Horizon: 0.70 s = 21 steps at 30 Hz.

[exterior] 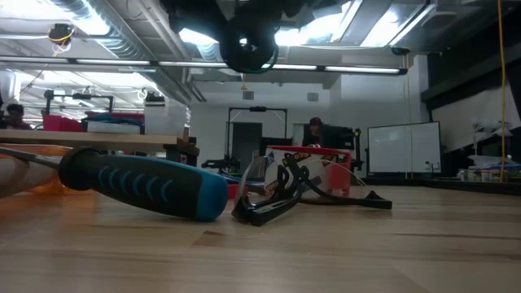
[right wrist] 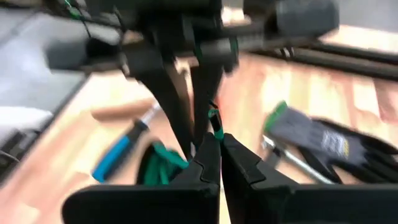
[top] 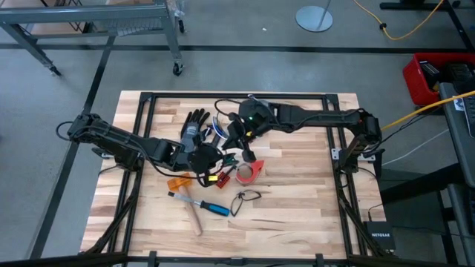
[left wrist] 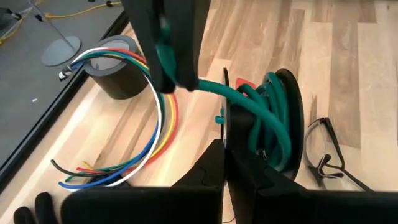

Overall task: Coil cords
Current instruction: Coil the wire onto the spool

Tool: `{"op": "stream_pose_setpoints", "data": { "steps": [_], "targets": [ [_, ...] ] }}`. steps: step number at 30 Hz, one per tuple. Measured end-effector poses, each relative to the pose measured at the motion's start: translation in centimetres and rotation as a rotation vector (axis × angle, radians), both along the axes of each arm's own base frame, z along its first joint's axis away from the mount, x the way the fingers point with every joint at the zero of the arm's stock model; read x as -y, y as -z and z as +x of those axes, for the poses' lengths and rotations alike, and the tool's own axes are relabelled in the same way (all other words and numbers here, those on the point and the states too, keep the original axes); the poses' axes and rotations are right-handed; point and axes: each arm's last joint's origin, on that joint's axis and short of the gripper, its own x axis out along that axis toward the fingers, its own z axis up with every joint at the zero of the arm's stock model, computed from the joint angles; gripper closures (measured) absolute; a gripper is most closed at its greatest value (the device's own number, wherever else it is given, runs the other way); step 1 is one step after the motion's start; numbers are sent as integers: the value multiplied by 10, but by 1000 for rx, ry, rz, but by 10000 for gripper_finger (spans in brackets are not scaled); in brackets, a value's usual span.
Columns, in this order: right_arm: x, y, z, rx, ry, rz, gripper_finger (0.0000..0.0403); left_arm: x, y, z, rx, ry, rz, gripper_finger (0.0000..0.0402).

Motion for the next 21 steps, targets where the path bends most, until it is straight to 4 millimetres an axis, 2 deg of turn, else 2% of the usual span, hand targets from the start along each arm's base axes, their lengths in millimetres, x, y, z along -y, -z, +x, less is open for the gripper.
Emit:
{"op": "stream_pose_setpoints", "data": {
  "steps": [5, 21],
  "targets": [
    [2, 5, -6, -80, 75, -118, 400, 0, 0, 0, -1, -4, 3, 401],
    [8, 18, -19, -278, 220, -288, 401, -2, 0, -1, 8, -63, 59, 401]
  ]
}}
